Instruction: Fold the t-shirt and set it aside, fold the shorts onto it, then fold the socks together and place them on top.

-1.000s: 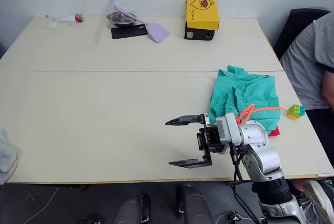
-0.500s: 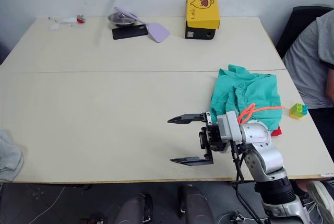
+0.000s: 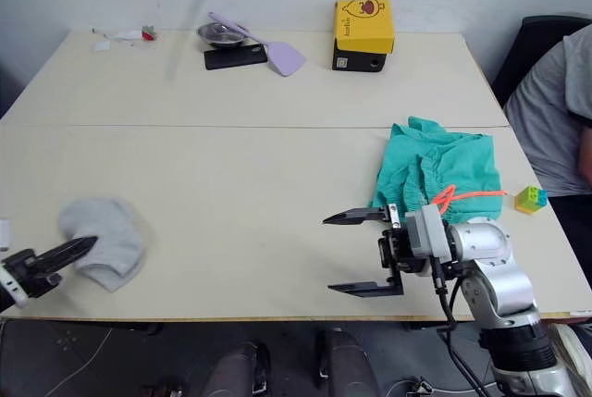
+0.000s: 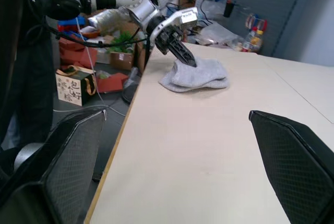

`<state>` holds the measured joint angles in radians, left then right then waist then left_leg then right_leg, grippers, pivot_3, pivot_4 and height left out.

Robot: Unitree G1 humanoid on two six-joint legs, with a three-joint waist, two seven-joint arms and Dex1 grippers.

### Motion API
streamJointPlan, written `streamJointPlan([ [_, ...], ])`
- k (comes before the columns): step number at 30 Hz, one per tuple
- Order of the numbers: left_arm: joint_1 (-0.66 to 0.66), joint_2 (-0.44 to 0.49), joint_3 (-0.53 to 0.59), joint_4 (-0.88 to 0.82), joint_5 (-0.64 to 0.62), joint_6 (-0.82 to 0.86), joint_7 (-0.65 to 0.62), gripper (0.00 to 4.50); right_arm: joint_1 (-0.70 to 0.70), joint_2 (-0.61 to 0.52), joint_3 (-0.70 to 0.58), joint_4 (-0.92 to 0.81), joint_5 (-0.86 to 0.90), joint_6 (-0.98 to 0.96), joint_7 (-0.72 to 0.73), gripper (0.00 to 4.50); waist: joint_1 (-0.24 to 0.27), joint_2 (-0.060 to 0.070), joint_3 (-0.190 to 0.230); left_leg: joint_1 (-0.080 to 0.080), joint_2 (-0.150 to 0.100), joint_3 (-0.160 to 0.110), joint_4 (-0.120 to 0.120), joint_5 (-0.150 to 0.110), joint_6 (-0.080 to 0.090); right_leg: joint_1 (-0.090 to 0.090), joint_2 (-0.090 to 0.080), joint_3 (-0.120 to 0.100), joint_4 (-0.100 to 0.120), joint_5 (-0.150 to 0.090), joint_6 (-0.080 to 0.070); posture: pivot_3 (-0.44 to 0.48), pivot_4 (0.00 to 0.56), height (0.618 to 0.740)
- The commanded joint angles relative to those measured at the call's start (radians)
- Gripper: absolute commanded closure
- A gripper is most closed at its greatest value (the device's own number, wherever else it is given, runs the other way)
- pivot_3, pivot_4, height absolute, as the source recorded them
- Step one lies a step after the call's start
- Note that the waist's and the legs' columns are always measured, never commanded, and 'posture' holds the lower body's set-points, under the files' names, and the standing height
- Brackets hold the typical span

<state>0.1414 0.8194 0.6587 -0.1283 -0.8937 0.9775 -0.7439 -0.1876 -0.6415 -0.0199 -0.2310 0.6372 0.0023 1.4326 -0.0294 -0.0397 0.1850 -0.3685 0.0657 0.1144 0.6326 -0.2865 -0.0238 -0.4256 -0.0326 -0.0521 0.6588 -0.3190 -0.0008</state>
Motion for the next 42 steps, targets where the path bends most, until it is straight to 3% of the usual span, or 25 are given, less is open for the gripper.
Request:
streamJointPlan([
  [1,-0.060,-0.021,-0.136,-0.136,-0.039,0.012,-0.029,4.48,0.029,-0.025,-0.045,-0.018,0.005,-0.022,0.010,0.00,0.002,0.000,0.000,0.000,0.000,0.000,0.000,0.000,0.000,0.000,0.001,0.000,0.000,0.000,0.000,0.000,0.150,0.740],
  [6,-0.241,-0.053,-0.407,-0.154,0.084,-0.069,-0.053,4.48,0.071,-0.037,-0.066,-0.025,-0.007,-0.028,-0.002,0.00,0.004,0.001,0.000,0.000,0.000,0.000,0.001,0.003,-0.001,0.000,0.003,0.001,0.000,0.001,0.002,0.000,0.150,0.740],
  [14,-0.475,-0.185,-0.651,-0.052,0.222,-0.067,0.028,4.48,0.141,-0.059,-0.104,-0.057,-0.016,-0.037,-0.027,0.00,0.000,0.001,0.001,0.000,-0.001,0.001,0.002,0.007,-0.001,0.001,0.006,0.005,0.000,0.005,0.008,0.000,0.150,0.740],
  [17,-0.483,-0.254,-0.659,-0.052,0.222,-0.047,0.082,4.48,0.166,-0.064,-0.115,-0.080,-0.017,-0.032,-0.053,0.00,0.001,0.001,0.001,-0.001,0.000,0.001,0.002,0.007,-0.001,0.001,0.006,0.006,0.000,0.005,0.009,0.000,0.150,0.740],
  [20,-0.452,-0.260,-0.663,-0.080,0.214,0.002,0.090,4.48,0.191,-0.067,-0.122,-0.105,-0.014,-0.024,-0.078,0.00,0.000,0.001,0.001,0.000,0.000,0.001,0.002,0.007,-0.002,0.001,0.006,0.006,0.000,0.005,0.009,0.000,0.150,0.740],
  [23,-0.419,-0.265,-0.630,-0.100,0.220,-0.018,0.104,3.71,0.212,-0.066,-0.121,-0.134,-0.012,-0.002,-0.111,0.00,0.001,0.001,0.001,0.000,0.000,0.001,0.002,0.008,-0.002,0.001,0.006,0.006,0.000,0.005,0.009,0.000,0.150,0.740],
  [27,-0.355,-0.198,-0.582,-0.131,0.231,-0.066,0.054,2.45,0.212,-0.063,-0.112,-0.182,0.008,0.078,-0.189,0.00,0.000,0.001,0.001,0.000,0.000,0.001,0.002,0.009,-0.002,0.001,0.006,0.006,0.001,0.005,0.009,0.000,0.150,0.740],
  [31,-0.237,-0.103,-0.491,-0.177,0.235,-0.211,-0.085,1.28,0.140,-0.066,-0.067,-0.205,0.011,0.208,-0.273,0.00,-0.003,0.001,0.001,0.000,0.000,0.001,0.001,0.009,-0.002,0.000,0.006,0.006,0.001,0.005,0.009,0.000,0.150,0.740],
  [36,-0.106,-0.019,-0.435,-0.246,0.208,-0.226,-0.167,1.28,-0.118,-0.023,0.050,-0.149,0.042,0.616,-0.521,0.00,-0.005,0.002,0.002,-0.001,0.000,0.002,0.001,0.009,-0.002,-0.002,0.005,0.006,0.000,0.006,0.005,0.000,0.150,0.740],
  [42,-0.087,-0.082,-0.468,-0.323,0.172,-0.079,-0.017,1.28,-0.452,0.110,0.205,0.091,-0.018,0.952,-0.671,0.00,0.001,0.003,0.002,-0.004,-0.001,-0.001,0.000,0.009,0.000,-0.003,0.003,0.005,-0.001,0.006,0.004,0.000,0.150,0.740],
])
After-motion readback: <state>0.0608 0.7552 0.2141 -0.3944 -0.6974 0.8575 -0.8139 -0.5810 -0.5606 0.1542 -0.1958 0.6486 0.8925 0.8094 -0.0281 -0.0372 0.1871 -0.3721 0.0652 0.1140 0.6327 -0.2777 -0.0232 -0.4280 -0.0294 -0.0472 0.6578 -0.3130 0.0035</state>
